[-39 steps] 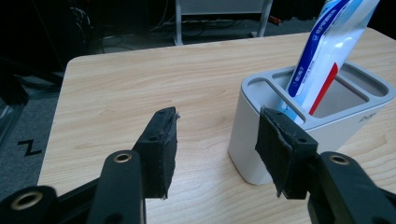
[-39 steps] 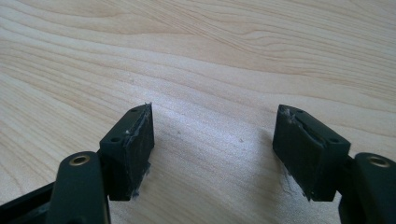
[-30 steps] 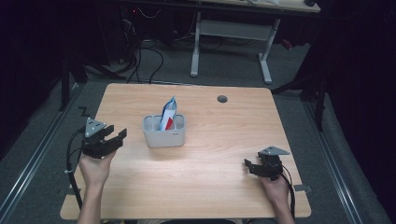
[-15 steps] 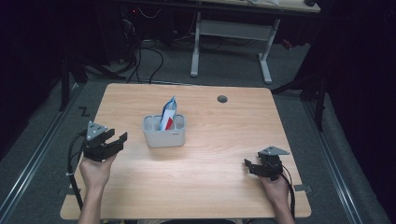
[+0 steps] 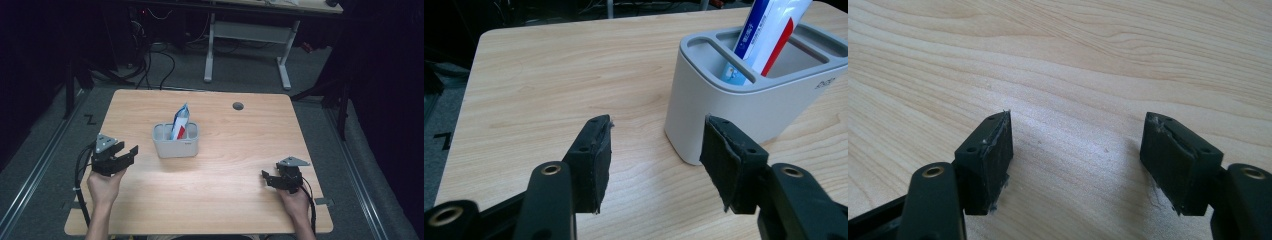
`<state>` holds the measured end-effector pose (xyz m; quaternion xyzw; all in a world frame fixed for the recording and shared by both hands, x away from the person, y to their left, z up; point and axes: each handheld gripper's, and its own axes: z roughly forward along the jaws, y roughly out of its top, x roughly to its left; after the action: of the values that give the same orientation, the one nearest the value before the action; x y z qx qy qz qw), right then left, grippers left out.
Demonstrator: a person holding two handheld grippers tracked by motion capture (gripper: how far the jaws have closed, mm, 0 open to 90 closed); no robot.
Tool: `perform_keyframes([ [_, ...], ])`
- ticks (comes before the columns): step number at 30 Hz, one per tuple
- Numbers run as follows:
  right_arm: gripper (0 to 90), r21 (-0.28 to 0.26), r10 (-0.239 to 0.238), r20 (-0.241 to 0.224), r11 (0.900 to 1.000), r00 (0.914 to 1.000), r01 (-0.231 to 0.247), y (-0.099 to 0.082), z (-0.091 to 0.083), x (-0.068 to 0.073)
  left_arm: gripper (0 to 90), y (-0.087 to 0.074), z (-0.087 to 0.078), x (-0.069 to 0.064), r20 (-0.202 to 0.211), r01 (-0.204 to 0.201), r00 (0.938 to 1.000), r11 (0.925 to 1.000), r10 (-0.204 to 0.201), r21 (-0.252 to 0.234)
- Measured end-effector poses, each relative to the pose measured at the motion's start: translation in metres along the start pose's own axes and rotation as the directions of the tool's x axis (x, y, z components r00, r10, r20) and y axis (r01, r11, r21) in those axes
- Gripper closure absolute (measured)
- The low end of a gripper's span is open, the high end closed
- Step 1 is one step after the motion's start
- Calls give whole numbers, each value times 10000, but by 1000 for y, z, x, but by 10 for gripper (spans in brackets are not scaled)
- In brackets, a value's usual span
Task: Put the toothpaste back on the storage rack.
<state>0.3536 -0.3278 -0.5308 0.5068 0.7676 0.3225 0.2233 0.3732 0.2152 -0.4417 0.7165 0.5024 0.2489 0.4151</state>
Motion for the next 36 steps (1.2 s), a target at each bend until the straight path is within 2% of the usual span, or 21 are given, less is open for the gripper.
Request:
perform_keyframes([
  [36,293,-4,-14,2,10000,10000,14,0,0,0,447,-36,17,-8,243,158,9996,9976,-175,671],
])
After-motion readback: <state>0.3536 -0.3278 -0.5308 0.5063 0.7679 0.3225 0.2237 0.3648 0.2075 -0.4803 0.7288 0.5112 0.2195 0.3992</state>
